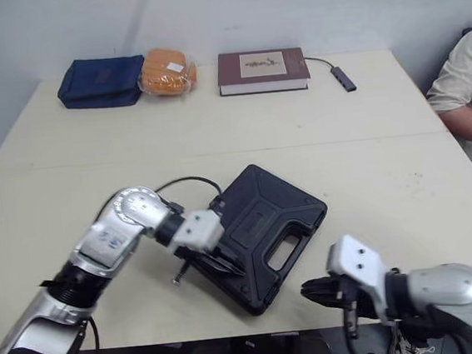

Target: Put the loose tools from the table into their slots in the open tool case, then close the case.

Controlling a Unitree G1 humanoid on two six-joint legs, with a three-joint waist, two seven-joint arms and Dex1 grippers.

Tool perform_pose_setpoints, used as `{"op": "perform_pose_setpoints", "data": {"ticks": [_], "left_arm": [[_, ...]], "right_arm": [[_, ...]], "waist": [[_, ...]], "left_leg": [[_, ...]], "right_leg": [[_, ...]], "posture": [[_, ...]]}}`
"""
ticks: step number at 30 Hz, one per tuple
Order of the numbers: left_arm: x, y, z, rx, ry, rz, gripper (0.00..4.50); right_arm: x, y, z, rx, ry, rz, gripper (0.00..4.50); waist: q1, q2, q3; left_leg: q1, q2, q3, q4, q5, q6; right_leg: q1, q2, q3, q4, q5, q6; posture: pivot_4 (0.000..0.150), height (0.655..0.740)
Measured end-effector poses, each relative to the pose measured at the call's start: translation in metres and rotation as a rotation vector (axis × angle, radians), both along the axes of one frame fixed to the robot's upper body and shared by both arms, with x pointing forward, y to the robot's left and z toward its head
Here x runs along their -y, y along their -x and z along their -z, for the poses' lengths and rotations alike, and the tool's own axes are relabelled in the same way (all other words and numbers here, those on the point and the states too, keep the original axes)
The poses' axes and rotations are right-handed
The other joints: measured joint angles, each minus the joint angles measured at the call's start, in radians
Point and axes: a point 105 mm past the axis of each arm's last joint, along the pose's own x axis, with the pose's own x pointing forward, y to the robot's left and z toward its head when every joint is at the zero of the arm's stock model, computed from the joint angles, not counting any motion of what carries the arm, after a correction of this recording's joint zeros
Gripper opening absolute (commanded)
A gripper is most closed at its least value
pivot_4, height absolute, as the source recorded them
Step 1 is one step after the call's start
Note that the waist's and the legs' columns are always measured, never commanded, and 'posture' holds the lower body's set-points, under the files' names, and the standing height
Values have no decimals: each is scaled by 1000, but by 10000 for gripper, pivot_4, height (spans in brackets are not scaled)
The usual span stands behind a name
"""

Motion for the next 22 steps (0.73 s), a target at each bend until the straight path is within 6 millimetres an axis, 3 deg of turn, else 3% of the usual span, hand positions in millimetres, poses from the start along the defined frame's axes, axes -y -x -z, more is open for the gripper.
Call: {"op": "perform_pose_setpoints", "data": {"ticks": [5,6,7,10,17,22], "left_arm": [[-44,-1,-48,-83,72,-150,37891],[-55,-2,-58,-92,83,-199,42514],[-62,-3,-66,-94,101,-237,44511],[-82,-8,-83,-80,152,-366,44511],[-149,-1,-83,-72,134,-669,44511],[-168,5,-84,-45,141,-765,44511]], "right_arm": [[31,14,-42,36,-23,41,42369],[38,17,-50,44,-16,56,45000],[44,19,-56,55,-9,71,45000],[58,24,-67,62,4,105,45000],[91,19,-84,118,39,188,45000],[105,7,-96,214,80,207,45000]], "waist": [[4,1,7],[5,1,9],[5,1,10],[5,1,11],[0,-1,17],[7,1,18]], "left_leg": [[-1,0,0,0,3,-4],[-1,0,0,0,2,-3],[-1,0,0,0,1,-2],[-1,-1,0,0,0,1],[0,-1,1,-11,4,-6],[1,-1,1,-14,5,-7]], "right_leg": [[1,0,-1,-1,0,0],[1,0,-1,-1,0,0],[1,0,-1,-1,0,0],[1,-1,-1,-2,0,0],[-4,-1,1,-4,-1,-1],[-5,-1,1,-5,-1,-2]], "posture": [[1500,7400],[1500,7400],[1500,7400],[1500,7400],[1500,7400],[1500,7400]]}}
